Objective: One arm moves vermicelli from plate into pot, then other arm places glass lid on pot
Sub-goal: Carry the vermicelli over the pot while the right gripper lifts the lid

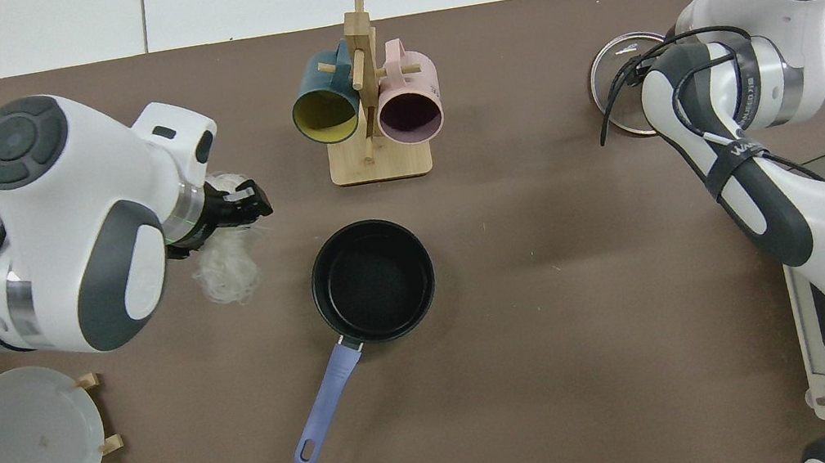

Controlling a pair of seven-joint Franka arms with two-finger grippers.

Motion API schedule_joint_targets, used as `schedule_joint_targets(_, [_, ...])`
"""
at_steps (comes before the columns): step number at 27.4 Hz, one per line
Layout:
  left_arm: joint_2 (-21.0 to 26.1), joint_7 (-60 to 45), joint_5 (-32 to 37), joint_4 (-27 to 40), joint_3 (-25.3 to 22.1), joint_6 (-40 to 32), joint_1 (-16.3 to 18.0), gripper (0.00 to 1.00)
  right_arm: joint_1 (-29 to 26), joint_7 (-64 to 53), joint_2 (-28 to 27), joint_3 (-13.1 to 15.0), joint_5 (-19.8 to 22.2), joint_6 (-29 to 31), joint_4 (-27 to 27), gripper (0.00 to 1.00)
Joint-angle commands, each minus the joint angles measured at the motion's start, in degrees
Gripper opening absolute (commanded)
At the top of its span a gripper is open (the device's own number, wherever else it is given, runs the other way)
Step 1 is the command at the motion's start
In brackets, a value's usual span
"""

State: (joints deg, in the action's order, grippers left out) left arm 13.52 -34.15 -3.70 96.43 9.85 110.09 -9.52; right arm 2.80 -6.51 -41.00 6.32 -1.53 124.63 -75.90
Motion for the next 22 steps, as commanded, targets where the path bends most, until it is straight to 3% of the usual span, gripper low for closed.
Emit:
schedule_joint_targets(1, [-1.13,-10.92,1.76,1.65,4.37,0.92,-0.84,0.0,-0.07,-1.92,1.53,0.01,-1.64,1.14,-1.18,0.0])
schedule_joint_targets(7, [0.27,-20.42,4.93,2.53,8.69,3.55,-2.17,0.0,0.9,-1.75,4.87,0.45,-1.55,-0.71,-1.88,0.0])
schedule_joint_targets(12, [0.36,-24.29,7.73,7.09,10.36,7.5,-3.22,0.0,1.78,-1.84,9.43,1.86,-1.73,-4.21,-3.9,0.0])
schedule_joint_targets(22, [0.36,-25.88,8.88,13.69,11.33,16.03,-3.66,0.0,1.86,-1.66,25.42,2.65,-1.73,-10.1,-15.05,0.0])
